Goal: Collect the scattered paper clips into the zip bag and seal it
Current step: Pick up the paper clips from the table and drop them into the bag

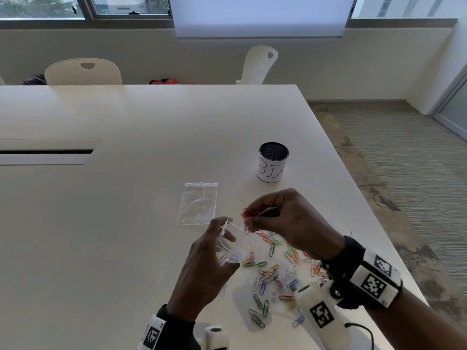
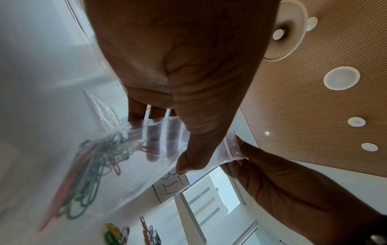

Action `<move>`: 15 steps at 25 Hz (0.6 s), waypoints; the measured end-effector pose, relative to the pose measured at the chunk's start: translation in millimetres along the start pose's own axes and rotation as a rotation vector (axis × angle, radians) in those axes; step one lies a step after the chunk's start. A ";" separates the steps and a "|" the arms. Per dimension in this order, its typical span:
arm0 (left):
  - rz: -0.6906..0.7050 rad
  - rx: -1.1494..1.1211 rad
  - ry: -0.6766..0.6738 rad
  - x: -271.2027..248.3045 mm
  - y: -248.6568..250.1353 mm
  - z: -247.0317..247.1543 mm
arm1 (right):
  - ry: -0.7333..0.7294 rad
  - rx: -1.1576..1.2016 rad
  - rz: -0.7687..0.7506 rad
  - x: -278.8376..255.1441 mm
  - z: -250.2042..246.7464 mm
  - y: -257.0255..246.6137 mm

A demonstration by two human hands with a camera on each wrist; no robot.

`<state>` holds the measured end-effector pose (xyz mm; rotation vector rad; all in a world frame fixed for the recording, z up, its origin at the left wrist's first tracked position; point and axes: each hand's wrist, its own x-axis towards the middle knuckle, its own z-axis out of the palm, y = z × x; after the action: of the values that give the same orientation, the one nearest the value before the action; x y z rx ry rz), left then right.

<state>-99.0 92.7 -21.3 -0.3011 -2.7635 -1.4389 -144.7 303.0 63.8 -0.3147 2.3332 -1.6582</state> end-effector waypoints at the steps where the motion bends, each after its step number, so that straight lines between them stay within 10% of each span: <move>1: -0.001 -0.005 0.001 0.3 0.5 0.5 | 0.001 -0.034 -0.016 -1.8 8.2 -2.6; 15: 0.010 0.015 0.002 -1.2 -0.2 -2.3 | 0.074 -0.461 -0.186 -3.0 28.1 -19.6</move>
<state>-98.0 90.5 -20.2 -0.3120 -2.7659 -1.4149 -132.0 272.6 73.8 -0.5821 2.8019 -1.1969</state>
